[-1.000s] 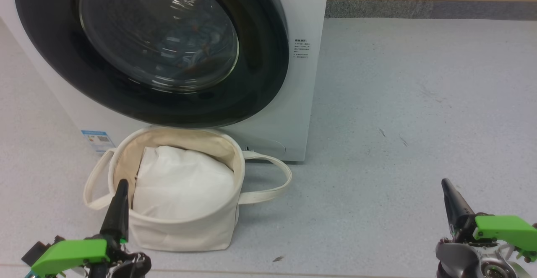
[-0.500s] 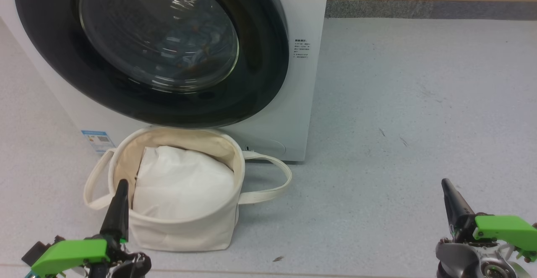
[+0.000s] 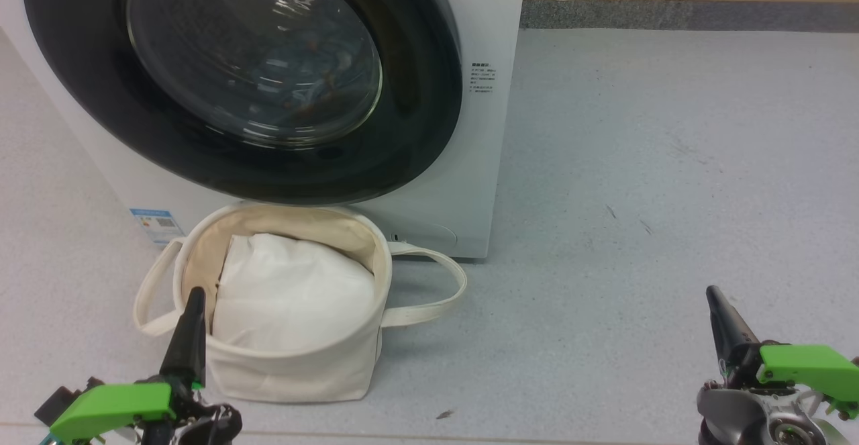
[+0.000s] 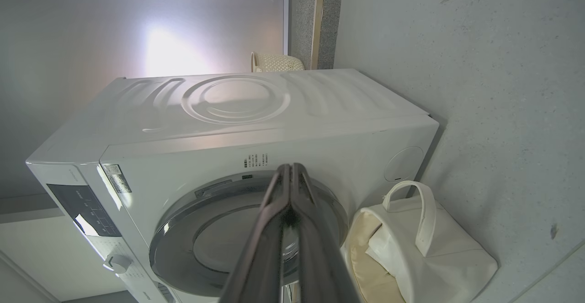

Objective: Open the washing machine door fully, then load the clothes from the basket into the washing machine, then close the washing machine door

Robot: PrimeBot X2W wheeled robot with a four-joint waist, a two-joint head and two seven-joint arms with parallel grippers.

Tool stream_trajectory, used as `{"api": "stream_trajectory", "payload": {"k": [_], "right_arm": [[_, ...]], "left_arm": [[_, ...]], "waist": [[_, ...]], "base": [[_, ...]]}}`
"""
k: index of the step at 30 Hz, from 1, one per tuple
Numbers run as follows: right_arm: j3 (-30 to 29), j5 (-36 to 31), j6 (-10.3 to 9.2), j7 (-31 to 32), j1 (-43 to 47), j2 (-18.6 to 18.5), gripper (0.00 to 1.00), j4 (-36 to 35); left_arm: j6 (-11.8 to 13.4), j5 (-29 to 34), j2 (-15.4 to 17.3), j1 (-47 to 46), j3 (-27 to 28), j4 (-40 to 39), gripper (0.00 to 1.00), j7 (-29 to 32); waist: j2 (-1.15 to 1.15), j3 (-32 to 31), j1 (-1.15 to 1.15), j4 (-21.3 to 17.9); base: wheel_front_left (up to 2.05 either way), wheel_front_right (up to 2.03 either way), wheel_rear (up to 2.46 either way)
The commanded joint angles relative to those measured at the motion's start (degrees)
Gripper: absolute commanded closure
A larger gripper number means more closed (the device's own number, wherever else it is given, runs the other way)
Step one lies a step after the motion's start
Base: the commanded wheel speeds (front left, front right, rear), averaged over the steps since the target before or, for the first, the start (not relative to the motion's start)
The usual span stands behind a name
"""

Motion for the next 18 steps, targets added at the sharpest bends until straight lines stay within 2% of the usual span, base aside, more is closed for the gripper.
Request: {"api": "stream_trajectory", "payload": {"k": [1, 18], "right_arm": [[0.4, -0.1, 0.01, -0.3, -2.3, -1.6, 1.0, -1.9], [0.4, -0.1, 0.01, -0.3, -2.3, -1.5, 1.0, -1.9]], "left_arm": [[0.0, -0.2, 0.3, -1.1, 2.0, -2.4, 1.0, 0.4], [0.0, -0.2, 0.3, -1.1, 2.0, -2.4, 1.0, 0.4]], "waist": [[0.0, 0.0, 0.0, 0.0], [0.0, 0.0, 0.0, 0.0]], "base": [[0.0, 0.0, 0.0], [0.0, 0.0, 0.0]]}}
